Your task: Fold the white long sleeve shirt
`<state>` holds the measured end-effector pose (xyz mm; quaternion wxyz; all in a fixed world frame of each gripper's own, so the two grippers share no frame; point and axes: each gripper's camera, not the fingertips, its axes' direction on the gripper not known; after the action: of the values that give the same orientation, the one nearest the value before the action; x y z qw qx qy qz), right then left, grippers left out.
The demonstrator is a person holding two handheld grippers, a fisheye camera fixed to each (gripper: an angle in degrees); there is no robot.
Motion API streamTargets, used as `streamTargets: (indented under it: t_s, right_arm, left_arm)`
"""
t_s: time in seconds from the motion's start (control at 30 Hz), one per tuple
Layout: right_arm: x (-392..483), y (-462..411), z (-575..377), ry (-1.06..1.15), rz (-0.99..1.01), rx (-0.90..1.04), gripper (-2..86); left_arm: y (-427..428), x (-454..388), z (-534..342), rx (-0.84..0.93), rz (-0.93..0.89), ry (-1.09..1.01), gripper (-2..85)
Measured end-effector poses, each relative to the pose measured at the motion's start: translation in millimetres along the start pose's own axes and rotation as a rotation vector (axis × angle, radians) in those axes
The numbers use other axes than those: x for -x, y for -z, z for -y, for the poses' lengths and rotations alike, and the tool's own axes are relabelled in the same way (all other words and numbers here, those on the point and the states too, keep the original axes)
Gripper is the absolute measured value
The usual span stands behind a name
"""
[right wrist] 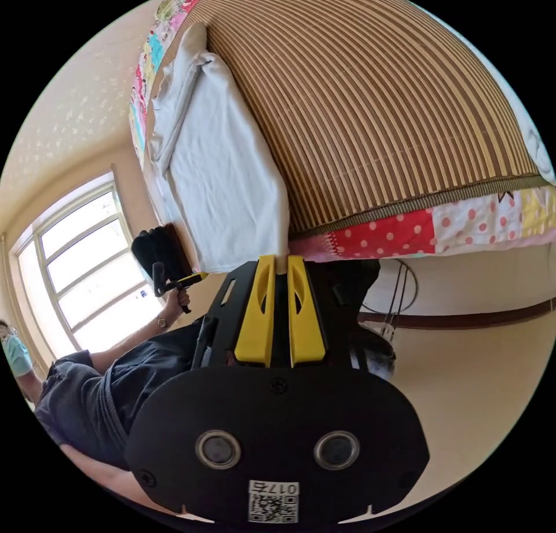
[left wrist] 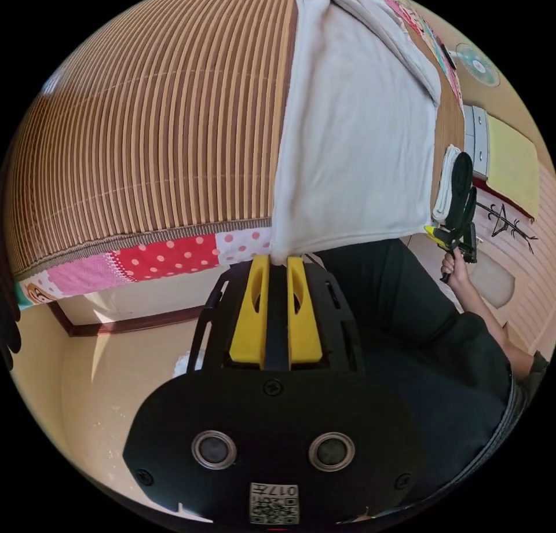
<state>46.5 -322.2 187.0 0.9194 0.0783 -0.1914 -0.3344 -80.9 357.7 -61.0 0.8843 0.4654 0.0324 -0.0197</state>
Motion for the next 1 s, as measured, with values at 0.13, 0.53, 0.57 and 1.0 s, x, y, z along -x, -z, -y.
streamTargets:
  t_s: [0.13, 0.53, 0.57, 1.0]
  right_arm:
    - [1.2, 45.8, -21.1, 0.129, 0.332, -0.088, 2.9]
    - [16.5, 96.4, -111.7, 0.275, 1.162, -0.603, 2.1]
    - [14.3, 96.5, -99.9, 0.202, 1.106, -0.605, 2.1]
    - [5.0, 66.8, 110.8, -0.317, 0.805, -0.639, 2.5]
  left_arm:
    - [46.9, 6.8, -10.3, 0.039, -0.284, -0.188, 3.9]
    - [213.1, -21.3, -100.3, -0.440, -1.221, -0.570, 1.0]
    - [214.0, -13.4, -95.1, -0.507, -1.245, -0.514, 0.7]
    - [152.8, 88.4, 105.8, -0.798, -1.199, 0.258, -0.9]
